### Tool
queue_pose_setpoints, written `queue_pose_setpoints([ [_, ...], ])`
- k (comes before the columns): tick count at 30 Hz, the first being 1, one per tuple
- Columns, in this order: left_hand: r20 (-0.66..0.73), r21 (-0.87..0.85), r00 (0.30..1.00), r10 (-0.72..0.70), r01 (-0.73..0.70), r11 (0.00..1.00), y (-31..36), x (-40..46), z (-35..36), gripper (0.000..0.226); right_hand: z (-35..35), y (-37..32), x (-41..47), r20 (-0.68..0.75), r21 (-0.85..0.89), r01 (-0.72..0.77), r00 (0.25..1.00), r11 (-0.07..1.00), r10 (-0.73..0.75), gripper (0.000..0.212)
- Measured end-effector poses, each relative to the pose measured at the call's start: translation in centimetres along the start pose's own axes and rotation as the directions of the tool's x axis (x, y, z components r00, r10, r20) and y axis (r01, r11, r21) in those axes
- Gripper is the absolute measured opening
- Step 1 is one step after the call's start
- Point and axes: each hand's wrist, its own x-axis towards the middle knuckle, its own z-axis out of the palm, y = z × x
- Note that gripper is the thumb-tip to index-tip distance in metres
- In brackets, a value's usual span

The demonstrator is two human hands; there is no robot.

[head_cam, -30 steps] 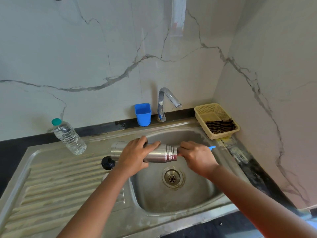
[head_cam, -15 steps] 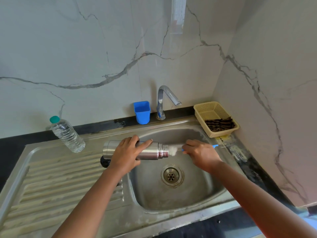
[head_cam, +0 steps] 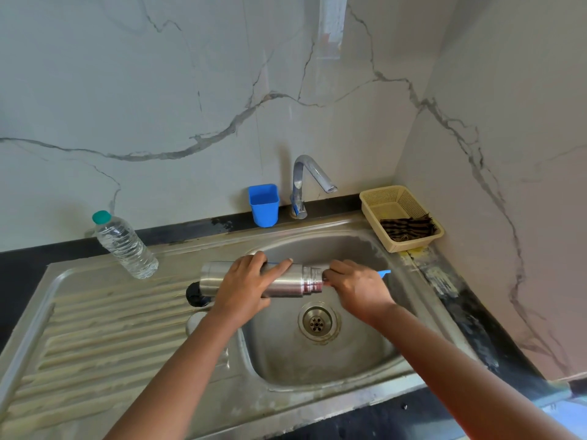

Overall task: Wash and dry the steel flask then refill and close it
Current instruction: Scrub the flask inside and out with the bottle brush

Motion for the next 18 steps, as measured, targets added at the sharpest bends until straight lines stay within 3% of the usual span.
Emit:
queue_pose_setpoints([
  [6, -0.011, 0.005, 0.999, -0.039, 0.039, 0.999, -2.2, -0.9, -0.1, 0.104, -0.2, 2.1, -0.9, -0.023, -0.007, 0.012, 1.0, 1.0, -0.012, 0.021],
  [12, -0.002, -0.039, 1.0, -0.007, 0.007, 0.999, 0.1, -0.3, 0.0, 0.104, 0.5, -0.2, 0.1, -0.019, 0.008, 0.047, 0.999, 0.999, -0.047, 0.026],
  [18, -0.001, 0.0, 1.0, -0.025, 0.025, 1.0, -0.9, -1.2, 0.1, 0.104, 0.1, 1.8, -1.7, -0.009, 0.008, 0.002, 1.0, 1.0, -0.002, 0.022],
])
